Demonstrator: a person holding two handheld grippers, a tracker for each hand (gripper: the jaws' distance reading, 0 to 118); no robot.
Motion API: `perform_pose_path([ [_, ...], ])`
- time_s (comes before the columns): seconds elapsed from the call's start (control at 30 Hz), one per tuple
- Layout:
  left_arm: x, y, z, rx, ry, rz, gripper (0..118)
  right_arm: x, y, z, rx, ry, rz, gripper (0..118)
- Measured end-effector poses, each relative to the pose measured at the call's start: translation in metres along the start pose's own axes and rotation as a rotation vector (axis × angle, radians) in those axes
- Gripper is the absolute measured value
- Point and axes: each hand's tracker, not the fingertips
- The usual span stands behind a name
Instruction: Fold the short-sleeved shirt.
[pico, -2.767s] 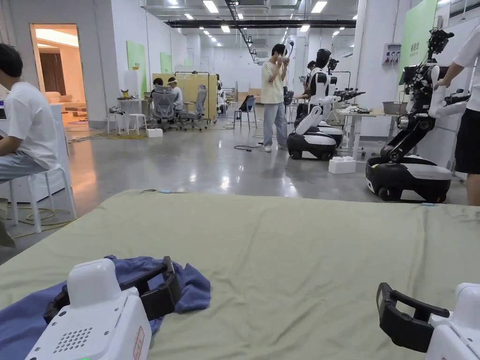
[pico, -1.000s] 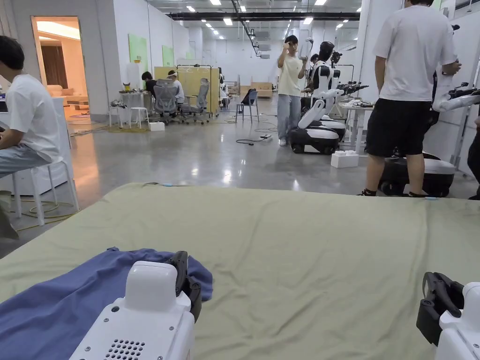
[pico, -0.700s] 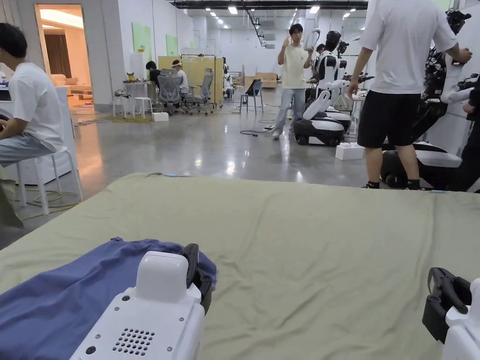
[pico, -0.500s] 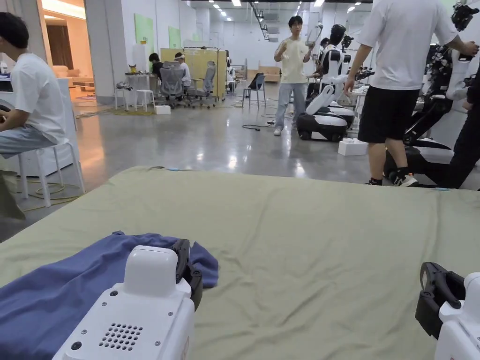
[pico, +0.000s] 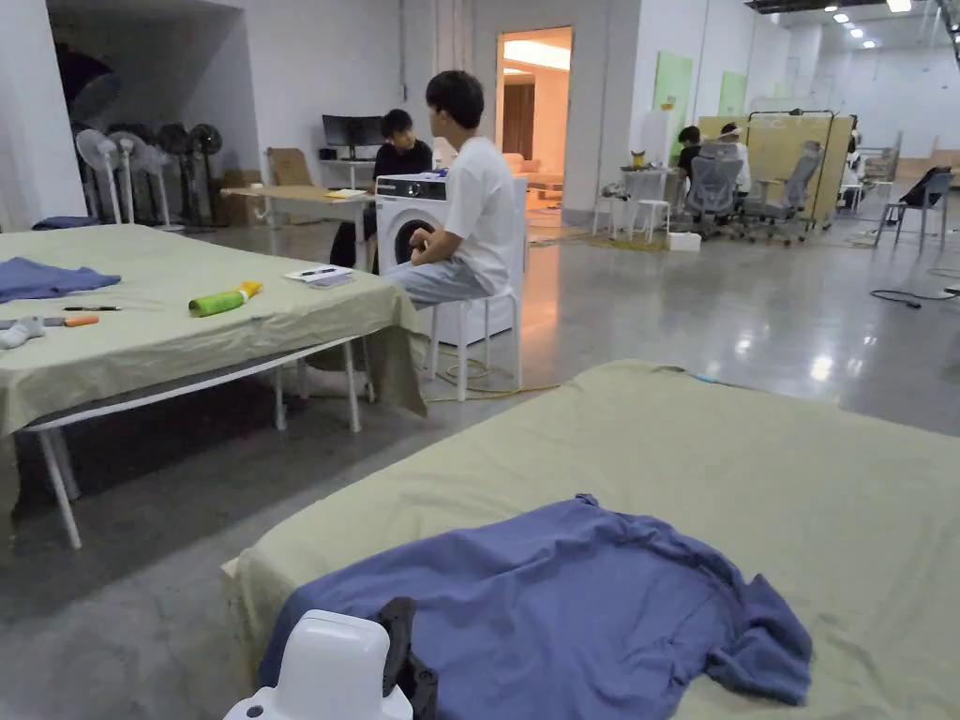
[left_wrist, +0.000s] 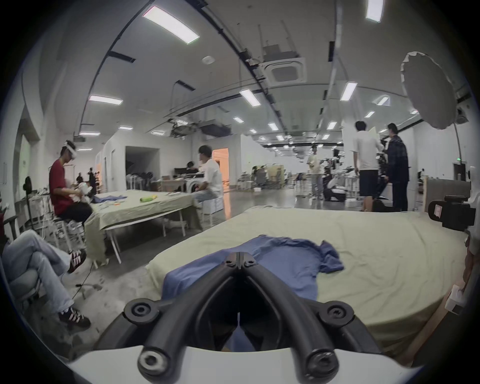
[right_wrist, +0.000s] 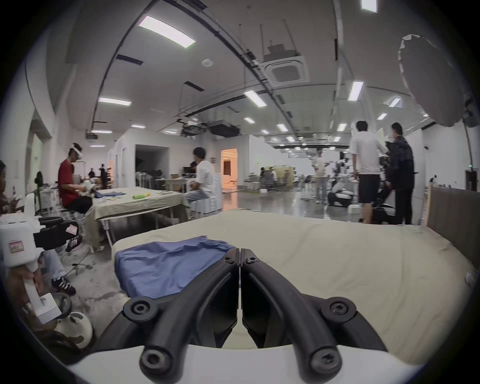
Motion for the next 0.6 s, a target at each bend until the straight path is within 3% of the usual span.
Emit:
perform_pose_path([
  [0.3,0.018,-0.012,-0.080,-0.120,-0.055,0.004,0,0.017,-0.023,-0.048,-0.084,0.038,0.009,4],
  [0.43,0.046,-0.002,-0.169,-0.193,-0.160,-0.022,0,0.039,-0.041,-0.060,-0.155,0.015,0.024,4],
  [0.6,0.086,-0.010,-0.308,-0.412,-0.243,-0.094,0,0.071,-0.063,-0.075,-0.215,-0.023,-0.040,4],
])
